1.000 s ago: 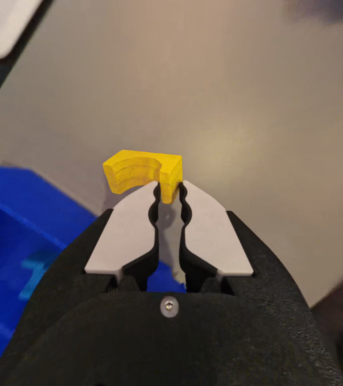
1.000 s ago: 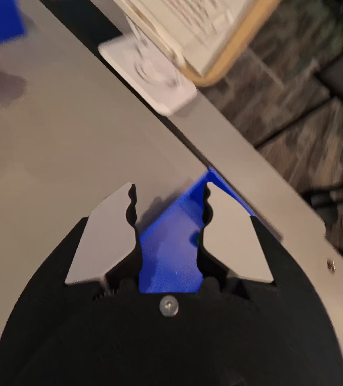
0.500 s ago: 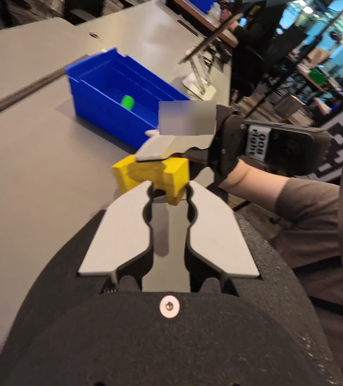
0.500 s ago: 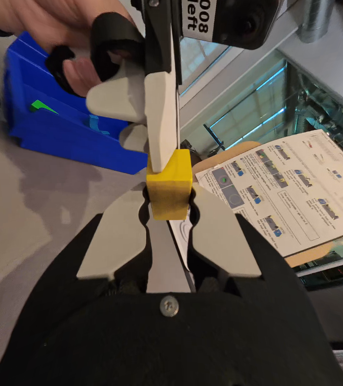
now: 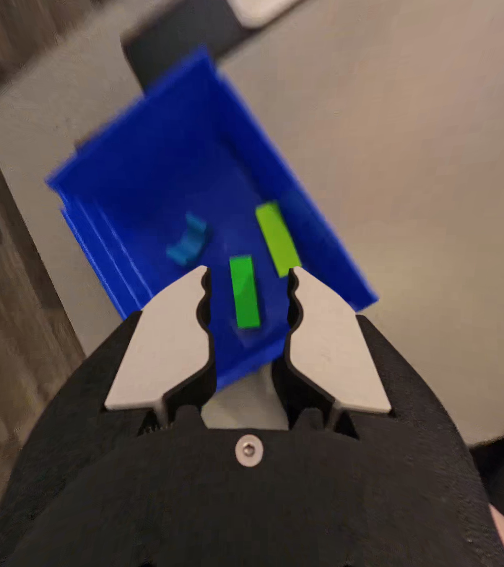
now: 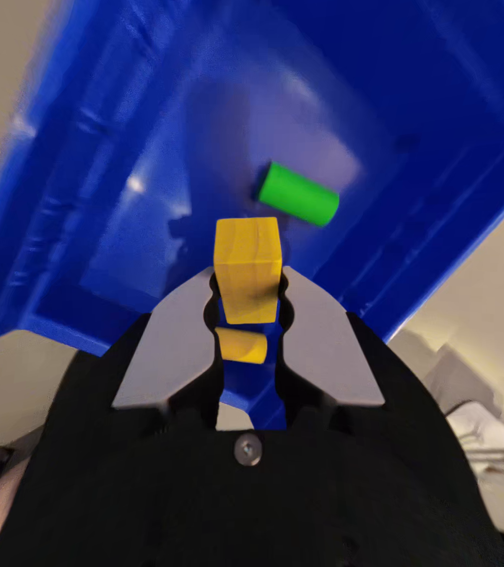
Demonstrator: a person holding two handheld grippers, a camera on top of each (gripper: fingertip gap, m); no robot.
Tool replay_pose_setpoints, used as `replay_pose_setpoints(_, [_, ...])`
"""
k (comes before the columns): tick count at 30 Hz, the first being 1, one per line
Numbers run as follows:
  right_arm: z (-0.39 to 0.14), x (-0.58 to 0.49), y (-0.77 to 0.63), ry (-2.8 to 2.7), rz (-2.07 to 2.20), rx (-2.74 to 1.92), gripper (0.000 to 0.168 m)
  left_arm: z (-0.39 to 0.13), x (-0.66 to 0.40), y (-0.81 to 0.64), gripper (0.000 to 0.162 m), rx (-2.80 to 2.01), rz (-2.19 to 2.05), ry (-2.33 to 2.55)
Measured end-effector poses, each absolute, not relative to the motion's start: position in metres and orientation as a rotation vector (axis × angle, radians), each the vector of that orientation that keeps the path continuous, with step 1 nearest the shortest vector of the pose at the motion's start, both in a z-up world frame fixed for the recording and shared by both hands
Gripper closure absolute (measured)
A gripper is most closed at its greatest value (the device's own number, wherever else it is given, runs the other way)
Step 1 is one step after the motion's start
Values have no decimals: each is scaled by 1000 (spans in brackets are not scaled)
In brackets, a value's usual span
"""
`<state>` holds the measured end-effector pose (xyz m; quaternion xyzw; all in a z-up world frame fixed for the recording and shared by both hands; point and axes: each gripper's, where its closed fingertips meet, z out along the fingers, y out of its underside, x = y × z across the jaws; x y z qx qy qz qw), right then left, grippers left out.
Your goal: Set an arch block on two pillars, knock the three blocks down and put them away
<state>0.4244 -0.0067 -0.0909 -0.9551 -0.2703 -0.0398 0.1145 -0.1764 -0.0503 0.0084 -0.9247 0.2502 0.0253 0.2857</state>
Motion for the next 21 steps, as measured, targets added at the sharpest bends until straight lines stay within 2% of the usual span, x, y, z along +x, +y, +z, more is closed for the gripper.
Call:
replay_pose_setpoints(3, [-113,441,-9,-710,-79,-2913,131,-29,-198,-58,114,-2695,39,592])
replay_pose_setpoints(5, [-117,448,-4,-665,-123,-2922,121,-43,-206,-49,109,-2754,53,562])
replay_pose_setpoints(8, [-109,445,5,-660,-138,-2852,114,-61,-204,-32,111,-2786,-2,549])
replay_pose_setpoints(13, [-90,433,16,-679,-119,-2728,115,-101,-215,-43,112,-2985,46,602])
replay_pose_setpoints(21, [-98,444,12,-697,-182,-2781,115,-148,-226,-46,114,-3099,131,846])
